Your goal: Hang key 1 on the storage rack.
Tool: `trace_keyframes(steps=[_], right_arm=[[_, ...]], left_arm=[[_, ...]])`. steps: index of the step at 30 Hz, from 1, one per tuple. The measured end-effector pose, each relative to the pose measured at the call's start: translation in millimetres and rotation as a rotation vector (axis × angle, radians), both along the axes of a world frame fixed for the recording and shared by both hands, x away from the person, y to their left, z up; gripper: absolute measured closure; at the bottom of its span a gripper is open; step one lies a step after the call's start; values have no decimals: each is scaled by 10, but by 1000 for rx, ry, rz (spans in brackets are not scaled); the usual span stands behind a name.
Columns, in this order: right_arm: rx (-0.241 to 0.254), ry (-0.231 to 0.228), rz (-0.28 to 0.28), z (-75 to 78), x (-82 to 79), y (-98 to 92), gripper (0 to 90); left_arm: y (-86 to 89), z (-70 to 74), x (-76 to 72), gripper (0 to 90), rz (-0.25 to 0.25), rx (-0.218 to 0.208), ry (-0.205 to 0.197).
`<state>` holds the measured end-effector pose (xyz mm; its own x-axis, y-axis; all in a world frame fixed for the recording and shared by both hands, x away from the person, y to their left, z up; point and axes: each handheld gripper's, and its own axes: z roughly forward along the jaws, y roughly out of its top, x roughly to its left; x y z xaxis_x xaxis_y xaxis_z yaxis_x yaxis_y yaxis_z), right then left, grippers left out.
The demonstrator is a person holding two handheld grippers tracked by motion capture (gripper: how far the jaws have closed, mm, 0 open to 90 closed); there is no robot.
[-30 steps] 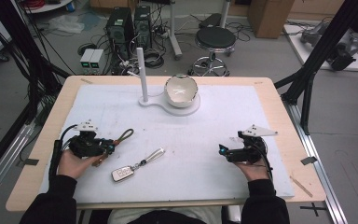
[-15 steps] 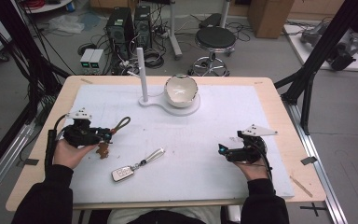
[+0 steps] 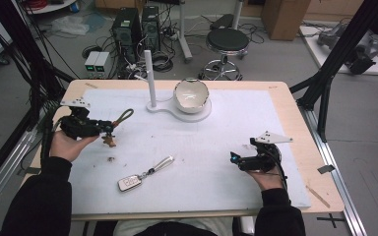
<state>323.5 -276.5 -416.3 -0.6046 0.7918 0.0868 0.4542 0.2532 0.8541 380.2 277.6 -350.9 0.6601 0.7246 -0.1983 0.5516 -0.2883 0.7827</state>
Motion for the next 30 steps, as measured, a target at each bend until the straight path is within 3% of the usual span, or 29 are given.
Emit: trace_keyframes(steps=[9,19,20,24,30], right_arm=[[17,-2,0,15,-13,-6,4],[23,-3,-5,17,-22,-38,5],[22,-8,-4,15,-19,-45,5],[22,-6,-4,17,-29,-41,4],[25,-10,-5,25,-47,-55,5]], left_arm=[[27,202,202,720,22,-26,-9],[-64,308,420,720,20,-13,0],[-67,337,477,720,32,-32,4],[-51,387,555,720,52,-14,7],[30,481,696,720,96,-29,3]])
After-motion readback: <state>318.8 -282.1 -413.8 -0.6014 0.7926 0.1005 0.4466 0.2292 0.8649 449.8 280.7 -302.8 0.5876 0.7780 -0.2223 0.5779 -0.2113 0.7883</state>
